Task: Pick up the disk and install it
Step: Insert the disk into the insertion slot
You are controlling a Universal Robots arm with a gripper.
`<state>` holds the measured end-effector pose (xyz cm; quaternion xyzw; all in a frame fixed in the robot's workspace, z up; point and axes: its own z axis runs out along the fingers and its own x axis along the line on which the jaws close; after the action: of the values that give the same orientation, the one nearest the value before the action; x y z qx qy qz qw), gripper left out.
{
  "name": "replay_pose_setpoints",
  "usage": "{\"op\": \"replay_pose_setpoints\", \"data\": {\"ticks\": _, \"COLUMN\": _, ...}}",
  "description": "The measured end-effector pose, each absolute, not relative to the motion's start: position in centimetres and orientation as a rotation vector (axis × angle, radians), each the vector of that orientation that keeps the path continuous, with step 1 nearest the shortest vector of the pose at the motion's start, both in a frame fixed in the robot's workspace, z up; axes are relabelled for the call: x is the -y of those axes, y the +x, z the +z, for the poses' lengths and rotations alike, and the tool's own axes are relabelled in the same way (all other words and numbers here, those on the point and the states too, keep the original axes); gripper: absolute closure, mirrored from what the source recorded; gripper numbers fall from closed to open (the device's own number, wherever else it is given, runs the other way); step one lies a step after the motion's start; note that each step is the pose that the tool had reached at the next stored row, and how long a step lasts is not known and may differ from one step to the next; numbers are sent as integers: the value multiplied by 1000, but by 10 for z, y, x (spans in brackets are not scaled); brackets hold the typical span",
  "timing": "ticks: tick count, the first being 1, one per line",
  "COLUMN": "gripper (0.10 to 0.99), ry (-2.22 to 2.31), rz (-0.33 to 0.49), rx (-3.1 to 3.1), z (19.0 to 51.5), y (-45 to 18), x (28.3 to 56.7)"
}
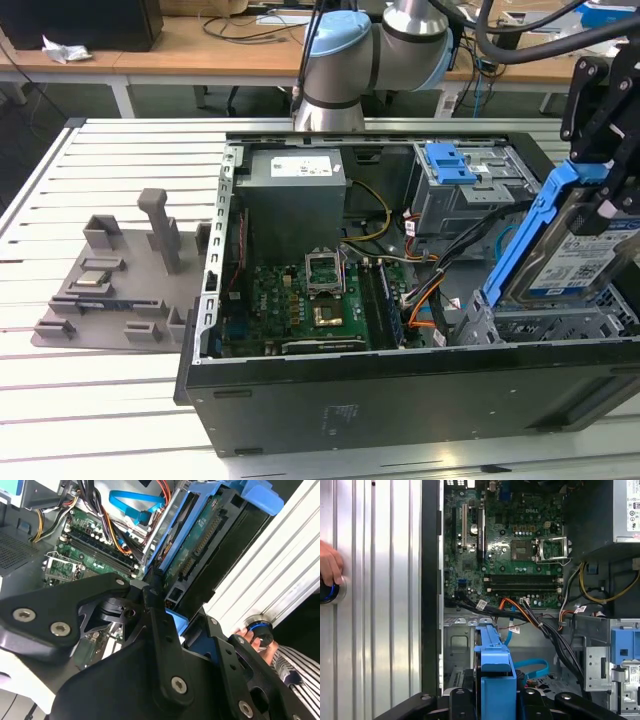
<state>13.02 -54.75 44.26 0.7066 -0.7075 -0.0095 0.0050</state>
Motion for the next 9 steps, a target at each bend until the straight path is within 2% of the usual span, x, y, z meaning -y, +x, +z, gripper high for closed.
{"op": "replay_pose_setpoints", "data": {"ticks": 9, "gripper": 718, "ry": 2213, "rz": -30, "rx": 2215, "z": 423, "y": 130, "x": 547}}
